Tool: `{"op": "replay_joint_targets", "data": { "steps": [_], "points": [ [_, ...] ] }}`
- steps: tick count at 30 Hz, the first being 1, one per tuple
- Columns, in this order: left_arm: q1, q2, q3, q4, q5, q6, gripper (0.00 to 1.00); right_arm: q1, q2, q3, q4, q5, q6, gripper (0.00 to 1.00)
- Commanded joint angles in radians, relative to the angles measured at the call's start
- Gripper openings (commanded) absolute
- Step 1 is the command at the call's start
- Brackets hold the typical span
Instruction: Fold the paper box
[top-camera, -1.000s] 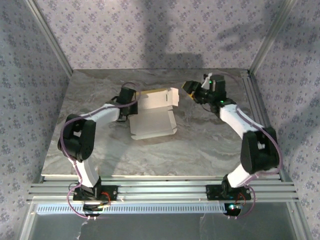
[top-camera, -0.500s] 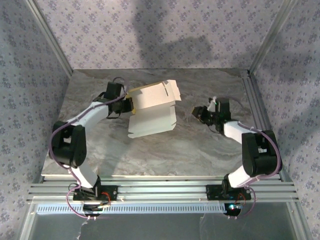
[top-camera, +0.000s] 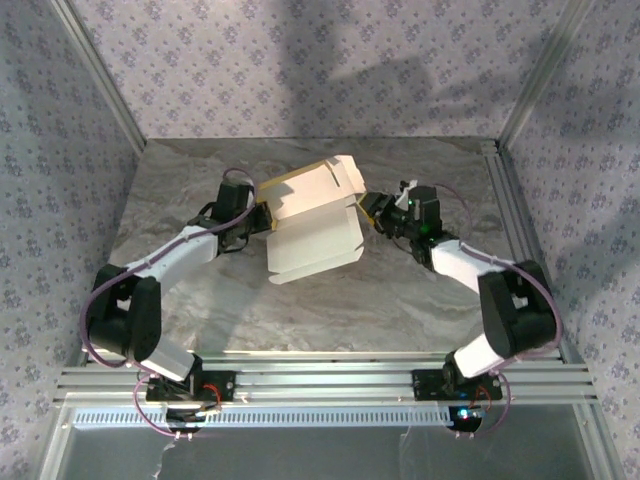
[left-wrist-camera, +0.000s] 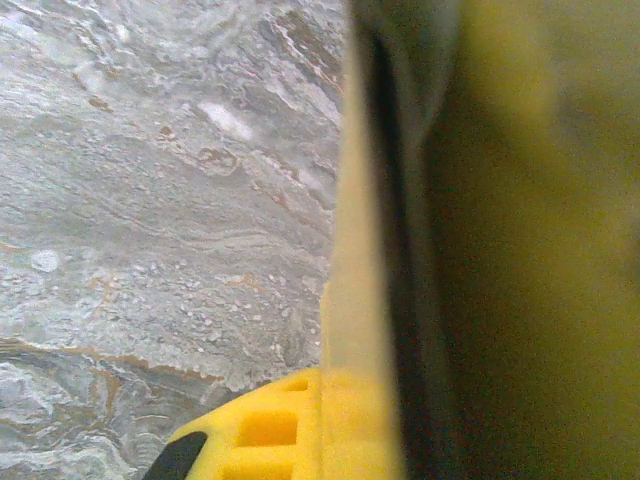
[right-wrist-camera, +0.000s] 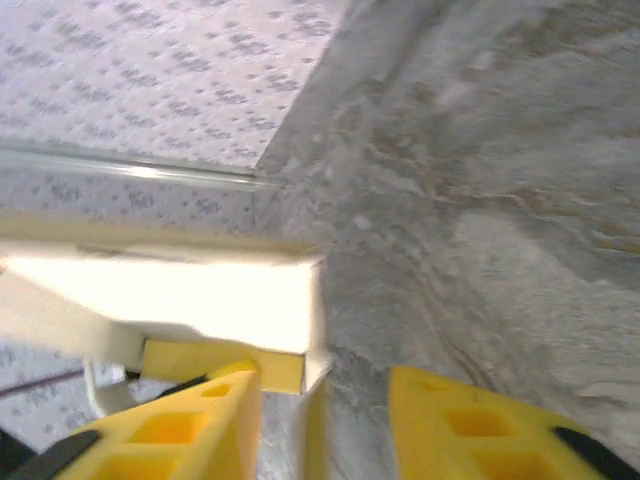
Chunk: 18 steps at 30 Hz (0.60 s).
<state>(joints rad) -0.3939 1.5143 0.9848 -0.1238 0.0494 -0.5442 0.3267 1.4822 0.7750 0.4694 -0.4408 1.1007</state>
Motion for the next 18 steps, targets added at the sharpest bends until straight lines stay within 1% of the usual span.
{"op": "replay_joint_targets", "data": {
  "steps": [1, 3, 7, 10, 12, 14, 18],
  "points": [
    [-0.015, -0.034, 0.058, -0.022, -0.066, -0.022, 0.00, 0.018, -0.049, 0.026, -0.133, 0.126, -0.161, 0.45],
    [-0.023, -0.032, 0.071, -0.036, -0.071, -0.019, 0.00, 0.027, -0.039, 0.054, -0.164, 0.141, -0.195, 0.47],
    [-0.038, -0.032, 0.094, -0.063, -0.078, -0.016, 0.00, 0.035, 0.020, 0.135, -0.262, 0.159, -0.236, 0.46],
    [-0.038, -0.030, 0.105, -0.079, -0.079, -0.015, 0.00, 0.043, 0.033, 0.164, -0.313, 0.192, -0.259, 0.45],
    [-0.041, -0.028, 0.113, -0.087, -0.075, -0.012, 0.00, 0.047, 0.038, 0.166, -0.301, 0.197, -0.264, 0.45],
    [-0.046, -0.023, 0.124, -0.100, -0.075, -0.009, 0.00, 0.049, 0.053, 0.184, -0.296, 0.197, -0.274, 0.41],
    [-0.056, -0.013, 0.142, -0.116, -0.075, -0.005, 0.00, 0.058, 0.087, 0.239, -0.327, 0.216, -0.298, 0.39]
  ]
}}
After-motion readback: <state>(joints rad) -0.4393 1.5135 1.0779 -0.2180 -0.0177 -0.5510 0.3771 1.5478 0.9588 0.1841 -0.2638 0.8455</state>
